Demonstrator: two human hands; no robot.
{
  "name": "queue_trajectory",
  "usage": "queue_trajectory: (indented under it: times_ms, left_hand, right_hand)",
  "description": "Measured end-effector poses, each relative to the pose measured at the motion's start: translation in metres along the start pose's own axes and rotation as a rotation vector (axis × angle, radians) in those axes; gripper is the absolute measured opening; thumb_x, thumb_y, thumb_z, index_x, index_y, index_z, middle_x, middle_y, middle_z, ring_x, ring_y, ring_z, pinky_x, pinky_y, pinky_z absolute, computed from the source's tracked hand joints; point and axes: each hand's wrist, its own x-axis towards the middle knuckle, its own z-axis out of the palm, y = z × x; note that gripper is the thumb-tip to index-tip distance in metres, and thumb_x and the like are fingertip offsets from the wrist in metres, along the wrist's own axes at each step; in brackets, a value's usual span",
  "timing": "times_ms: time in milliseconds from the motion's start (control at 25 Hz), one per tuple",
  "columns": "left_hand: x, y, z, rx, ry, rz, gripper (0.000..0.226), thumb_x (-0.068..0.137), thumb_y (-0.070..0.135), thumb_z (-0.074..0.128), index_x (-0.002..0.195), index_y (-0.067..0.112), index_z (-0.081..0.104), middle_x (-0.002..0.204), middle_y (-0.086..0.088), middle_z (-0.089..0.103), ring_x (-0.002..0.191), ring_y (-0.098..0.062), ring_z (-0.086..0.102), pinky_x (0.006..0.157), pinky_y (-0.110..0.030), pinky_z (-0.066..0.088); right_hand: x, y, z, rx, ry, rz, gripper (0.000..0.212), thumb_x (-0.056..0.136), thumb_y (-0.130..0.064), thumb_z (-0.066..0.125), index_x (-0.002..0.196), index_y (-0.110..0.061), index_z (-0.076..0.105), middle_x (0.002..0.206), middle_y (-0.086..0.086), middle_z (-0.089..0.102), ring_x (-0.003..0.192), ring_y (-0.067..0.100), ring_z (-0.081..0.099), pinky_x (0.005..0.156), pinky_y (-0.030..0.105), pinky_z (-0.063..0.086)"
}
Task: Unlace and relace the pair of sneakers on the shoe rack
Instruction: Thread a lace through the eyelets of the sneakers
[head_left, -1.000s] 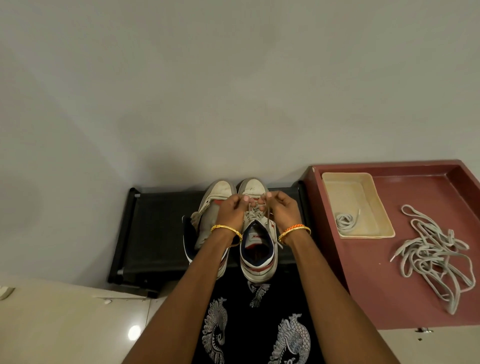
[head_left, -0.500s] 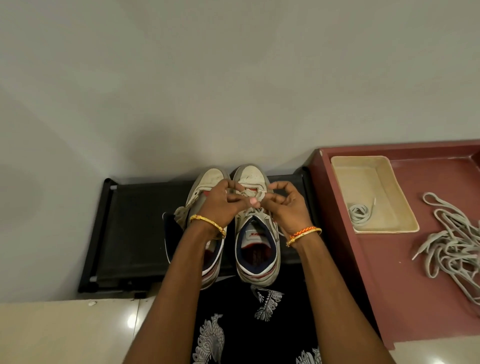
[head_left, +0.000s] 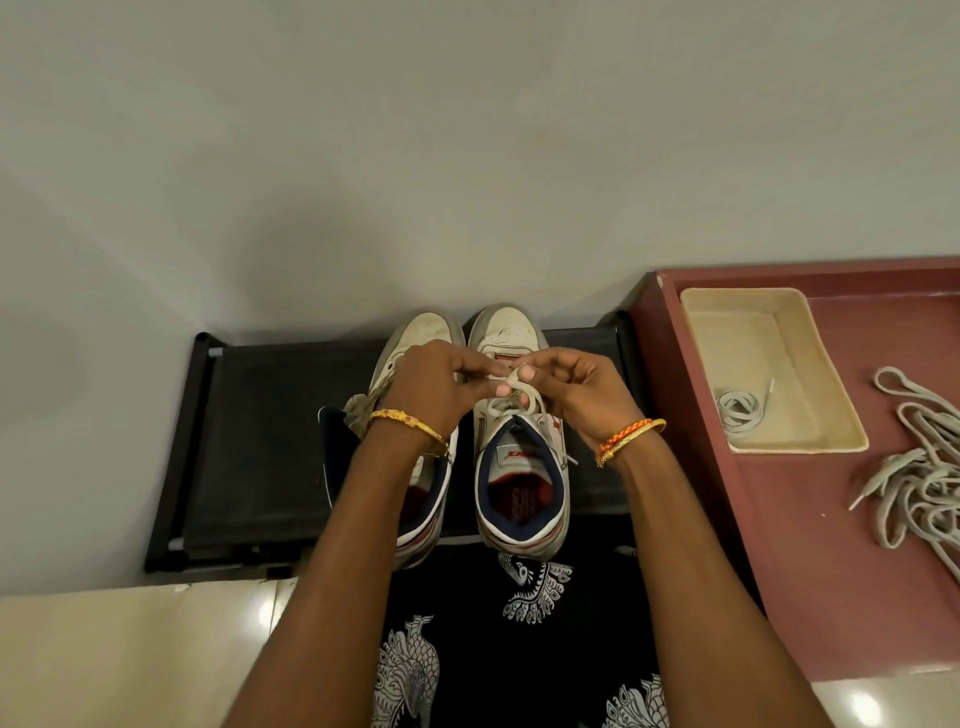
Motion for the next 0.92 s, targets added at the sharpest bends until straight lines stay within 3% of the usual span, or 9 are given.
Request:
queue_trajectory:
  times_ms: [120, 200, 280, 400, 480, 560, 640, 800, 920]
  left_hand:
    - [-0.003, -0.002, 0.005, 0.254, 0.082, 0.248, 0.021, 0.080, 0.015, 0.072, 0.101, 0.015, 0.074, 0.090, -0.010, 0.073, 0.085, -0.026, 0.063, 0.076, -0.031, 0.047]
    - [-0.004, -0.004, 0.006, 0.423, 0.101, 0.412, 0.021, 0.081, 0.016, 0.069, 0.101, 0.020, 0.074, 0.083, -0.005, 0.073, 0.080, -0.026, 0.055, 0.067, -0.036, 0.044]
    - [-0.007, -0.003, 0.005, 0.541, 0.129, 0.427, 0.021, 0.085, 0.018, 0.065, 0.104, 0.023, 0.073, 0.090, -0.001, 0.072, 0.087, -0.023, 0.049, 0.074, -0.036, 0.038]
    - [-0.014, 0.002, 0.009, 0.610, 0.140, 0.277, 0.021, 0.092, 0.026, 0.055, 0.108, 0.028, 0.069, 0.104, 0.008, 0.066, 0.101, -0.017, 0.042, 0.078, -0.030, 0.016]
    - [-0.014, 0.002, 0.008, 0.494, 0.122, 0.112, 0.018, 0.093, 0.030, 0.051, 0.102, 0.031, 0.067, 0.107, 0.013, 0.064, 0.106, -0.014, 0.040, 0.077, -0.029, 0.012]
    - [-0.012, -0.001, 0.003, 0.290, 0.044, -0.045, 0.017, 0.093, 0.033, 0.053, 0.099, 0.030, 0.069, 0.106, 0.011, 0.064, 0.109, -0.016, 0.046, 0.090, -0.034, 0.023]
    - [-0.011, 0.001, 0.000, 0.096, -0.046, -0.103, 0.018, 0.092, 0.030, 0.057, 0.099, 0.022, 0.071, 0.101, 0.002, 0.066, 0.103, -0.020, 0.055, 0.096, -0.040, 0.038]
    - [-0.012, 0.008, 0.002, -0.270, -0.067, -0.264, 0.019, 0.088, 0.016, 0.063, 0.102, 0.007, 0.071, 0.101, -0.008, 0.069, 0.095, -0.013, 0.059, 0.086, -0.025, 0.045]
    - [-0.005, 0.004, 0.007, -0.312, -0.026, -0.340, 0.023, 0.083, 0.025, 0.069, 0.101, 0.011, 0.073, 0.106, -0.006, 0.070, 0.106, -0.018, 0.059, 0.097, -0.035, 0.044]
  right_hand:
    - [0.001, -0.002, 0.003, 0.045, 0.034, 0.134, 0.008, 0.086, 0.001, 0.061, 0.082, -0.003, 0.066, 0.063, 0.002, 0.068, 0.049, 0.009, 0.059, 0.046, 0.018, 0.050]
    - [0.001, -0.003, 0.004, 0.038, 0.045, 0.179, 0.007, 0.086, 0.002, 0.061, 0.081, 0.001, 0.066, 0.061, 0.007, 0.064, 0.044, 0.010, 0.053, 0.039, 0.016, 0.044]
    - [0.001, -0.003, 0.004, 0.008, 0.045, 0.198, 0.011, 0.086, 0.001, 0.061, 0.079, -0.002, 0.068, 0.057, 0.006, 0.062, 0.042, 0.011, 0.050, 0.037, 0.016, 0.041]
    - [0.001, -0.004, 0.008, -0.091, 0.067, 0.157, 0.010, 0.088, -0.006, 0.061, 0.081, -0.008, 0.068, 0.062, 0.008, 0.061, 0.045, 0.009, 0.051, 0.043, 0.018, 0.043]
    - [0.002, -0.004, 0.008, -0.251, 0.168, 0.030, 0.016, 0.089, -0.016, 0.062, 0.079, -0.004, 0.067, 0.067, 0.011, 0.058, 0.056, 0.013, 0.052, 0.055, 0.024, 0.046]
    - [-0.003, -0.005, 0.005, -0.359, 0.229, -0.103, 0.035, 0.089, -0.026, 0.062, 0.069, 0.003, 0.063, 0.060, 0.009, 0.055, 0.058, 0.012, 0.050, 0.060, 0.028, 0.044]
    - [-0.013, -0.009, 0.003, -0.401, 0.136, -0.164, 0.044, 0.087, -0.032, 0.065, 0.062, 0.004, 0.061, 0.056, 0.010, 0.054, 0.056, 0.011, 0.049, 0.061, 0.028, 0.043]
    - [-0.026, -0.005, 0.007, -0.548, 0.014, -0.176, 0.030, 0.076, -0.032, 0.076, 0.065, -0.007, 0.065, 0.060, -0.004, 0.047, 0.059, 0.009, 0.044, 0.059, 0.028, 0.040]
    - [-0.022, -0.005, 0.005, -0.553, 0.018, -0.185, 0.022, 0.080, -0.022, 0.073, 0.064, -0.009, 0.066, 0.059, -0.007, 0.046, 0.057, 0.007, 0.042, 0.060, 0.027, 0.040]
